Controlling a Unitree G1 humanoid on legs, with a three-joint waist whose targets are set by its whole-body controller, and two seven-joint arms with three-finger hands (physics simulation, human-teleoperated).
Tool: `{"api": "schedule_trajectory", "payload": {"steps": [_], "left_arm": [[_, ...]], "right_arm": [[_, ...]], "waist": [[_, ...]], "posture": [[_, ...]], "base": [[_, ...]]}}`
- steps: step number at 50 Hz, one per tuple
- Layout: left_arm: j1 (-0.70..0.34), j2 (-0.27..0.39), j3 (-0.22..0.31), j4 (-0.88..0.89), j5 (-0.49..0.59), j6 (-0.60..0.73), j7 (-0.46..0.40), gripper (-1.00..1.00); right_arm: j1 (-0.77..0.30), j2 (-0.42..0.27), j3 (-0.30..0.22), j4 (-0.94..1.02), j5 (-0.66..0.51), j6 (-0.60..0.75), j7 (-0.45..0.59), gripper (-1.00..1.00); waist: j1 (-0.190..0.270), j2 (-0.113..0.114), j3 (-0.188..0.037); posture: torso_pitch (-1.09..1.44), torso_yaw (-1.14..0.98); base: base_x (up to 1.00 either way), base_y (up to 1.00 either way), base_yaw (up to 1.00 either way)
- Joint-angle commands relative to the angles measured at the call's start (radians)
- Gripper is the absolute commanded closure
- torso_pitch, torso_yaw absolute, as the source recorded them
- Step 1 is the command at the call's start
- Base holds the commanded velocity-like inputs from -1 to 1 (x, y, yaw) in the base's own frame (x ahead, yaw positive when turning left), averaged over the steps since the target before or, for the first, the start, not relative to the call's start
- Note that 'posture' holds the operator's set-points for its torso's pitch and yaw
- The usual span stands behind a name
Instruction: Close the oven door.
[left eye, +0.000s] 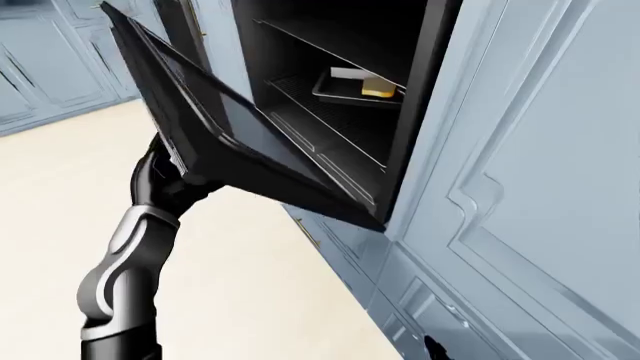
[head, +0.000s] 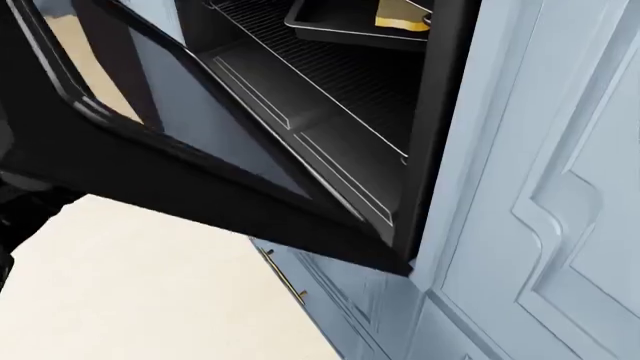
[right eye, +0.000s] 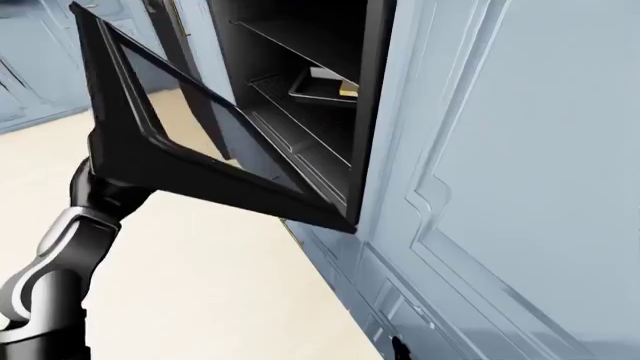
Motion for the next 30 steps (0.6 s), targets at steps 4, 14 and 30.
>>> {"api": "schedule_trajectory", "payload": {"steps": [4, 14, 30], "left_arm": [[-0.145, 0.032, -0.039, 0.024, 0.066, 0.118, -0.032, -1.00], [-0.362, 0.027, -0.099, 0.155, 0.190, 0.243, -0.102, -1.00], [-0.877, -0.087, -0.207, 0.896, 0.508, 0.033, -0.305, -1.00]], "right_arm": [[-0.006, -0.006, -0.002, -0.010, 0.004, -0.016, 0.002, -1.00], [-0.007, -0.006, -0.003, -0.010, 0.006, -0.014, 0.002, -1.00], [-0.007, -0.005, -0.005, -0.010, 0.011, -0.013, 0.007, -1.00]], "waist": [[0.002, 0.000, -0.013], [-0.001, -0.004, -0.009], [0.007, -0.027, -0.014]], "posture": [[0.00, 0.00], [0.00, 0.00], [0.00, 0.00]], "base": [[0.00, 0.00, 0.00], [0.00, 0.00, 0.00], [0.00, 0.00, 0.00]]}}
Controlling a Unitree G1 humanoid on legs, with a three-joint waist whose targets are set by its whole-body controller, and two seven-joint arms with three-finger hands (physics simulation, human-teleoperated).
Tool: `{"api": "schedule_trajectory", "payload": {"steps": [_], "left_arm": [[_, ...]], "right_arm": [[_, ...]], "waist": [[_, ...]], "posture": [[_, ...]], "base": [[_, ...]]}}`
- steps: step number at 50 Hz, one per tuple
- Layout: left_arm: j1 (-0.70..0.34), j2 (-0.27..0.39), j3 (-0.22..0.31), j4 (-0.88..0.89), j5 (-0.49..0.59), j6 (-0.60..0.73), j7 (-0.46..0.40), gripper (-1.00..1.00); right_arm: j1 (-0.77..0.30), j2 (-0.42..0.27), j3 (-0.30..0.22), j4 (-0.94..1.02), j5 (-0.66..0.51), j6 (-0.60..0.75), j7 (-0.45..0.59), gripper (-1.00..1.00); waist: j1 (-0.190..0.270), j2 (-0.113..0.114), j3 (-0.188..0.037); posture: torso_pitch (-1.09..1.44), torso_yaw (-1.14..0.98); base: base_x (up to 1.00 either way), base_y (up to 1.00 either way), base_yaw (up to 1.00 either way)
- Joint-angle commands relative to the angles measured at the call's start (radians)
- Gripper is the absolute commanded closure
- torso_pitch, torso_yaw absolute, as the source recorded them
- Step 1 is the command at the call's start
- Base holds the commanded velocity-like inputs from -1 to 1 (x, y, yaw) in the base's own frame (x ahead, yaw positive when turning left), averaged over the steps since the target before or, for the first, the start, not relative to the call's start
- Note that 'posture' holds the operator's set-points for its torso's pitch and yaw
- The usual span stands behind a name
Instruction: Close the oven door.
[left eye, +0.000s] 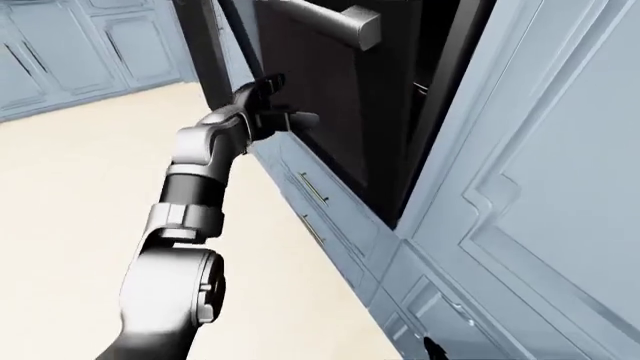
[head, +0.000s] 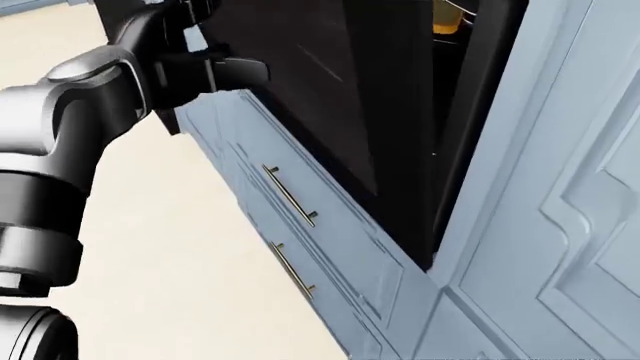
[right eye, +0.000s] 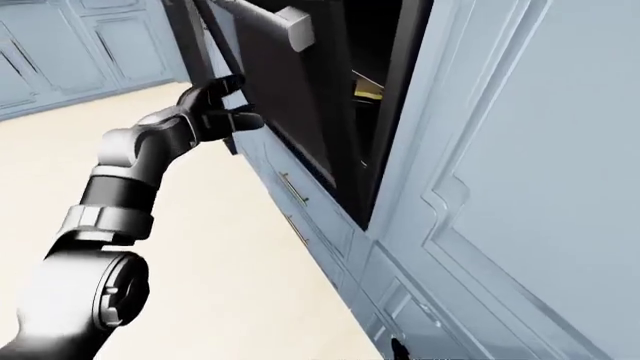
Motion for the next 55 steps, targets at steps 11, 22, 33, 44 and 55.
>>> {"api": "schedule_trajectory", "payload": {"steps": [11, 22, 33, 44, 55], "left_arm": [[-0.343, -0.146, 0.009, 0.361, 0.057, -0.254, -0.127, -1.00], [-0.424, -0.265, -0.001, 0.462, 0.110, -0.265, -0.204, -1.00], [-0.454, -0.324, 0.020, 0.523, 0.218, -0.296, -0.163, -1.00], [-0.458, -0.334, 0.082, 0.553, 0.310, -0.321, -0.051, -1.00], [-0.475, -0.371, 0.112, 0.553, 0.306, -0.296, -0.043, -1.00]], "right_arm": [[-0.008, -0.009, -0.003, -0.014, 0.005, -0.017, 0.002, -1.00], [-0.008, -0.009, -0.005, -0.014, 0.008, -0.016, 0.004, -1.00], [-0.008, -0.008, -0.008, -0.014, 0.014, -0.025, 0.012, -1.00], [-0.007, -0.007, -0.011, -0.014, 0.021, -0.031, 0.021, -1.00], [-0.007, -0.006, -0.013, -0.014, 0.027, -0.033, 0.024, -1.00]], "waist": [[0.002, -0.024, -0.025], [0.002, -0.039, -0.023], [0.002, -0.051, -0.022], [-0.001, -0.051, -0.022], [0.001, -0.051, -0.019]], "posture": [[0.00, 0.00], [0.00, 0.00], [0.00, 0.00], [0.00, 0.00], [0.00, 0.00]], "base": [[0.00, 0.00, 0.00], [0.00, 0.00, 0.00], [0.00, 0.00, 0.00], [0.00, 0.00, 0.00], [0.00, 0.00, 0.00]]}}
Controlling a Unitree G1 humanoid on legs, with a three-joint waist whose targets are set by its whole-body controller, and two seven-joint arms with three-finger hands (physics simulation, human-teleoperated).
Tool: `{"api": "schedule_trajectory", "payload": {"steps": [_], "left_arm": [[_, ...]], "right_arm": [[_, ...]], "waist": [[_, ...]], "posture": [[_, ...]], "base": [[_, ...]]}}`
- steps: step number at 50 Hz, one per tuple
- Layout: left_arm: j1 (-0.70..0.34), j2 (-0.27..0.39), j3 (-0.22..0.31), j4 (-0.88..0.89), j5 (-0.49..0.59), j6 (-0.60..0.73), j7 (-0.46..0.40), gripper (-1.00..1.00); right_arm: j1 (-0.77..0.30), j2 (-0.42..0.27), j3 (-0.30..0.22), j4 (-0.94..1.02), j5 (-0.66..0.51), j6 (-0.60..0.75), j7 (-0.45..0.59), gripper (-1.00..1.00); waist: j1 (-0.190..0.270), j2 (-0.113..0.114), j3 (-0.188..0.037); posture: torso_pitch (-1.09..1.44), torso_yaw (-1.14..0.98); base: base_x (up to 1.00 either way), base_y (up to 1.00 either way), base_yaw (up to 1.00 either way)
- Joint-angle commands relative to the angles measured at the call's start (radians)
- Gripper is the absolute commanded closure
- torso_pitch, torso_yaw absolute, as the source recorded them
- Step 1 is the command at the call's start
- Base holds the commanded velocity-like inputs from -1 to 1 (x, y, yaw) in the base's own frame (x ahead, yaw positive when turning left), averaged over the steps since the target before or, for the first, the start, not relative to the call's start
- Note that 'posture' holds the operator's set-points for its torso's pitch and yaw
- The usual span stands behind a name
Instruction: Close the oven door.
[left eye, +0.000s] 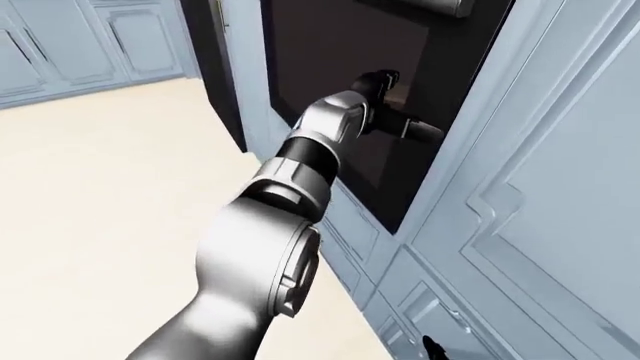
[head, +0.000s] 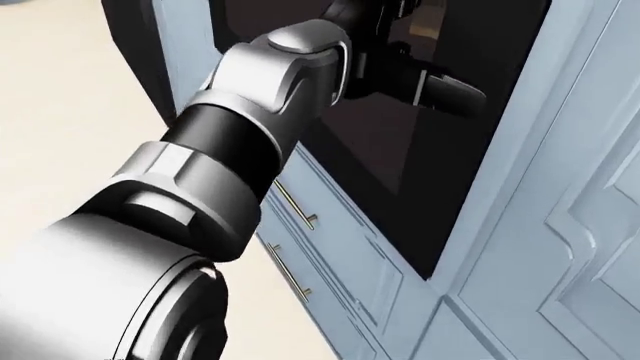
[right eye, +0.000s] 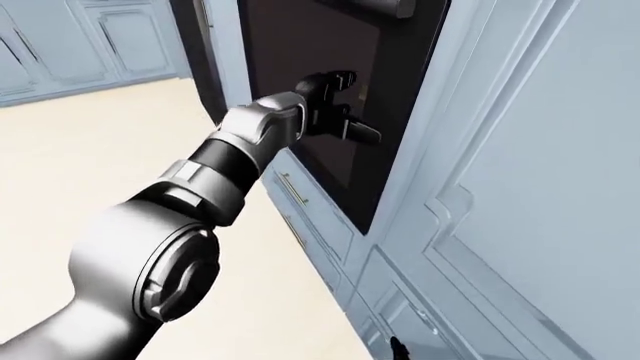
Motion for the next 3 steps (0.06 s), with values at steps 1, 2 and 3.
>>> {"api": "schedule_trajectory", "payload": {"steps": [1, 2, 3], "left_arm": [[-0.044, -0.001, 0.001, -0.042, -0.012, -0.027, -0.006, -1.00], [-0.047, -0.006, 0.000, -0.042, -0.012, -0.027, -0.005, -1.00], [-0.049, -0.009, -0.001, -0.043, -0.012, -0.027, -0.006, -1.00]], "right_arm": [[-0.008, -0.010, -0.004, -0.015, 0.006, -0.019, 0.001, -1.00], [-0.008, -0.010, -0.004, -0.015, 0.006, -0.019, 0.001, -1.00], [-0.008, -0.010, -0.004, -0.015, 0.007, -0.018, 0.002, -1.00]], "waist": [[0.000, -0.007, -0.022], [0.000, -0.007, -0.022], [0.000, -0.008, -0.022]], "posture": [[0.00, 0.00], [0.00, 0.00], [0.00, 0.00]], "base": [[0.00, 0.00, 0.00], [0.00, 0.00, 0.00], [0.00, 0.00, 0.00]]}}
